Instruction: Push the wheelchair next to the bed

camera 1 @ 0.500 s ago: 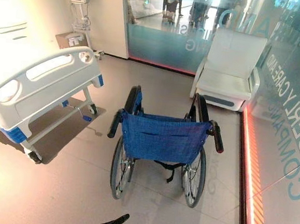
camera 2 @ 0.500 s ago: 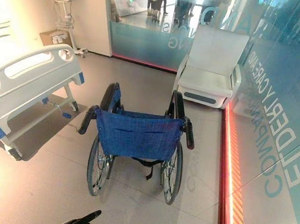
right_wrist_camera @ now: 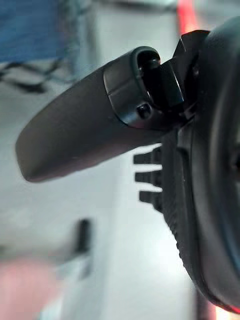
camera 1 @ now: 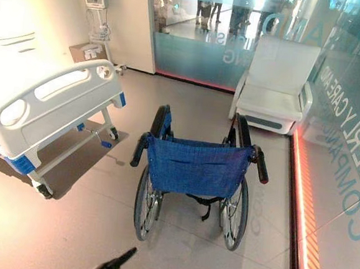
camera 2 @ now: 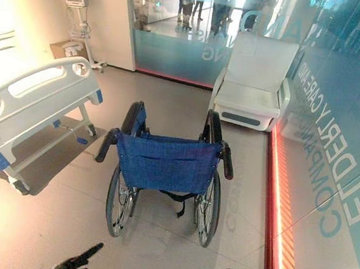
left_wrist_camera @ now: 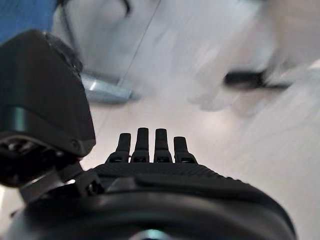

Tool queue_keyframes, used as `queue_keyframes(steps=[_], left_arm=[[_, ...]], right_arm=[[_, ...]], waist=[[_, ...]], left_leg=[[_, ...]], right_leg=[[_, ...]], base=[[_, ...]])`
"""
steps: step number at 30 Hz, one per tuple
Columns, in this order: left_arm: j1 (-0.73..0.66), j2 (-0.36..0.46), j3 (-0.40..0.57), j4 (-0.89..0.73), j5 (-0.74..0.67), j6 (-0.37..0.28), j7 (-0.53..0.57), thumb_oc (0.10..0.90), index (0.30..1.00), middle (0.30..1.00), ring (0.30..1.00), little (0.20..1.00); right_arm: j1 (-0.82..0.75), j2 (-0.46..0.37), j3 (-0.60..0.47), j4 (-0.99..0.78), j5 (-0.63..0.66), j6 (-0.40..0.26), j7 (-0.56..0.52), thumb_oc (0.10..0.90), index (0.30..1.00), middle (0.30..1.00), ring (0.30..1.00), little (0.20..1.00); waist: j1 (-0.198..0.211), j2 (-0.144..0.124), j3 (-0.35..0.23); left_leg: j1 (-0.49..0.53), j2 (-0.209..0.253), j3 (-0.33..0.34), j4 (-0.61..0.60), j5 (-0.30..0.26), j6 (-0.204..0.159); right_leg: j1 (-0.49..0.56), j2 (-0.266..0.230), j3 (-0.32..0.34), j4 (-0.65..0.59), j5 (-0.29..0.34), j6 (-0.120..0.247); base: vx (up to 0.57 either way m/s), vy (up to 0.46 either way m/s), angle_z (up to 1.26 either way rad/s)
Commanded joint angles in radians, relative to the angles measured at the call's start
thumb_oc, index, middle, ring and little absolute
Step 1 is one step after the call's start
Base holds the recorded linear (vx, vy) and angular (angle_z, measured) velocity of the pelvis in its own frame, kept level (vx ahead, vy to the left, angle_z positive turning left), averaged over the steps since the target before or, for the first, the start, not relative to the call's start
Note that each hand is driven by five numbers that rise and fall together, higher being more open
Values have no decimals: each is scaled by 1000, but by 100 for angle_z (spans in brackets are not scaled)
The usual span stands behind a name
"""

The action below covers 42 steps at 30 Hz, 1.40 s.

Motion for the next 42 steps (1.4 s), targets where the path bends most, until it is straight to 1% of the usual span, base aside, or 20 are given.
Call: queue_keyframes(steps=[1,4,6,7,8,9,11,15,19,22,24,25,28,30,31,32,34,35,39,42], left_arm=[[-155,202,93,-86,-69,-40,34,800,900,900,900,900],[-165,277,120,-192,-94,-43,56,800,900,900,900,900],[-166,314,129,-269,-93,-71,83,800,900,900,900,900],[-180,359,145,-359,-89,-69,104,800,900,900,900,900],[-195,383,158,-404,-78,-76,117,800,900,900,900,900],[-213,403,161,-436,-72,-84,130,800,900,900,900,900],[-265,429,160,-491,-96,-115,140,800,900,900,900,900],[-405,482,126,-624,-196,-139,147,800,900,900,900,900],[-491,482,93,-761,-295,-148,108,800,900,900,900,900],[-552,440,60,-890,-485,-100,5,800,900,900,900,900],[-564,427,47,-917,-519,-81,-16,800,900,900,900,900],[-587,413,19,-948,-547,-52,-28,800,900,900,900,900],[-607,407,-6,-950,-549,-20,-36,800,900,900,900,900],[-643,409,-47,-931,-544,17,-48,800,900,900,900,900],[-666,410,-77,-904,-522,30,-58,800,900,900,900,900],[-671,410,-82,-899,-521,31,-59,800,900,900,900,900],[-708,418,-124,-862,-498,51,-54,800,900,900,900,900],[-712,420,-128,-857,-499,51,-55,800,900,900,900,900],[-758,423,-183,-806,-458,57,-40,800,900,900,900,900],[-793,424,-227,-773,-435,54,-27,800,900,900,900,900]], right_arm=[[-121,-216,-72,-102,35,-42,-56,800,900,900,900,900],[-130,-291,-105,-215,38,-19,-108,800,900,900,900,900],[-134,-331,-126,-294,50,-28,-157,800,900,900,900,900],[-148,-374,-146,-395,76,-6,-207,800,900,900,900,900],[-161,-395,-154,-450,83,-11,-242,800,900,900,900,900],[-178,-411,-155,-490,90,-11,-269,800,900,900,900,900],[-221,-435,-153,-561,98,-49,-328,800,900,900,900,900],[-361,-474,-123,-754,117,-43,-435,800,900,900,900,900],[-469,-472,-92,-884,176,-49,-484,800,900,900,900,900],[-551,-434,-72,-942,312,-83,-466,800,900,900,900,900],[-570,-425,-64,-939,343,-86,-451,800,900,900,900,900],[-595,-409,-47,-947,414,-96,-422,800,900,900,900,900],[-609,-396,-33,-956,462,-91,-400,800,900,900,900,900],[-628,-380,-7,-952,529,-50,-362,800,900,900,900,900],[-640,-372,20,-936,564,-9,-334,800,900,900,900,900],[-643,-372,23,-933,568,-2,-332,800,900,900,900,900],[-659,-368,68,-896,597,81,-300,800,900,900,900,900],[-661,-369,71,-892,598,87,-297,800,900,900,900,900],[-688,-364,145,-848,619,209,-267,800,900,900,900,900],[-706,-350,205,-824,643,274,-246,800,900,900,900,900]], waist=[[-10,5,24],[-13,4,29],[-14,3,33],[-14,4,40],[-14,4,41],[-14,4,43],[-15,7,44],[-20,12,34],[-16,15,25],[-10,17,19],[-8,17,19],[-7,18,17],[-9,17,17],[-10,15,13],[-12,14,12],[-12,13,12],[-13,11,9],[-13,10,9],[-15,6,11],[-15,4,14]], left_leg=[[-20,-28,22,11,-19,-37],[-23,-29,22,11,-19,-37],[-24,-29,22,11,-18,-37],[-20,-29,20,11,-23,-38],[-21,-29,18,11,-25,-38],[-21,-30,16,11,-26,-38],[-18,-31,11,11,-31,-39],[-17,-30,12,11,-33,-40],[-12,-28,11,11,-38,-41],[-9,-27,9,11,-42,-42],[-8,-27,8,11,-43,-43],[-6,-27,6,11,-45,-43],[-5,-28,5,11,-45,-44],[-5,-28,4,11,-45,-43],[-5,-29,6,11,-44,-43],[-5,-29,6,11,-44,-43],[-5,-30,8,11,-41,-44],[-6,-30,8,11,-41,-44],[-7,-31,11,11,-35,-43],[-8,-32,11,11,-31,-43]], right_leg=[[22,38,-40,0,7,-5],[18,37,-36,0,9,-2],[16,37,-34,0,10,-1],[20,37,-31,0,6,1],[19,38,-29,0,5,0],[20,38,-27,0,4,0],[23,39,-23,0,0,0],[24,41,-14,0,-5,-3],[32,41,-14,0,-13,-3],[36,39,-21,0,-18,-3],[38,39,-24,0,-19,-3],[40,38,-29,0,-20,-2],[42,38,-33,0,-21,-1],[43,37,-38,0,-22,0],[44,37,-41,0,-22,0],[44,37,-42,0,-22,1],[45,36,-47,0,-21,2],[45,36,-48,0,-21,2],[45,35,-51,0,-18,1],[46,34,-53,0,-18,0]], base=[[-39,13,1],[-37,12,0],[-38,8,0],[0,0,0],[-31,13,1],[0,0,0],[0,0,0],[17,9,0],[46,13,-1],[13,1,0],[8,-1,2],[13,-2,4],[4,0,1],[0,0,0],[0,0,0],[0,0,0],[0,0,0],[-2,-5,4],[-5,-2,4],[0,0,0]])
